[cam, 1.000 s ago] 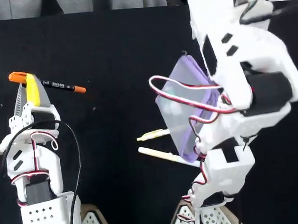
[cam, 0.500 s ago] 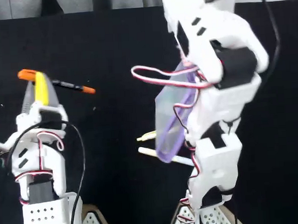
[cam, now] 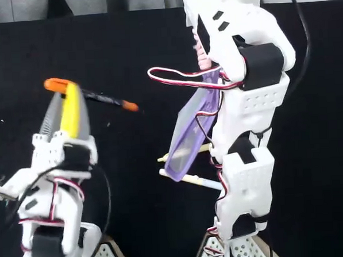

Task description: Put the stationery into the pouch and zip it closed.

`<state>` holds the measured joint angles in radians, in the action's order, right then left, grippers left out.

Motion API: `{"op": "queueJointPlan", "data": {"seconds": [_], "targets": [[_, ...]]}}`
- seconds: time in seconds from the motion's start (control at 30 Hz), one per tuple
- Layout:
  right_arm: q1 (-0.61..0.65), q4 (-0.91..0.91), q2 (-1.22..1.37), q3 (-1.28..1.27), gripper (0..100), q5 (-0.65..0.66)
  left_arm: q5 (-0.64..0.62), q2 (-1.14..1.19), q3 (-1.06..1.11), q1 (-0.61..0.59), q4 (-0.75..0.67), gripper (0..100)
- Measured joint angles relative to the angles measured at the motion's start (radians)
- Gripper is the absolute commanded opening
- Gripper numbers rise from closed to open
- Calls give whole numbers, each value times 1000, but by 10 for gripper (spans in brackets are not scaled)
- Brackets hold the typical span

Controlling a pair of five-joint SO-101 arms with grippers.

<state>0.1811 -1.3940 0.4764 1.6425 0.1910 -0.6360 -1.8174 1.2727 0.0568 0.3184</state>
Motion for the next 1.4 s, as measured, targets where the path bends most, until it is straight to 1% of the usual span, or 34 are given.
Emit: {"op": "queueJointPlan", "data": {"seconds": [0.07,0.13,0.27,0.33,0.47,0.67,0.73,0.87,0.93,1.27,1.33,1.4], "targets": [[0,0,0,0,12,0,-2,0,-81,77,114,29],[0,0,0,0,12,0,6,-5,-135,143,190,29],[0,15,2,0,11,0,80,-5,-164,236,229,29],[0,29,23,2,11,0,94,-5,-172,281,236,29],[-32,68,61,2,11,-2,101,-5,-172,319,239,29],[-34,80,61,2,11,-2,103,-5,-172,364,239,29],[-34,80,61,2,11,-2,104,-5,-141,362,199,29],[-34,80,61,2,11,-2,106,8,-32,370,71,29],[-34,80,61,2,11,-2,115,2,-32,371,54,29],[-34,80,61,2,11,-2,123,-5,-181,370,86,29],[-34,80,61,2,11,-2,123,-5,-181,400,87,29],[-34,80,61,2,11,-2,124,-5,-176,465,87,29]]}}
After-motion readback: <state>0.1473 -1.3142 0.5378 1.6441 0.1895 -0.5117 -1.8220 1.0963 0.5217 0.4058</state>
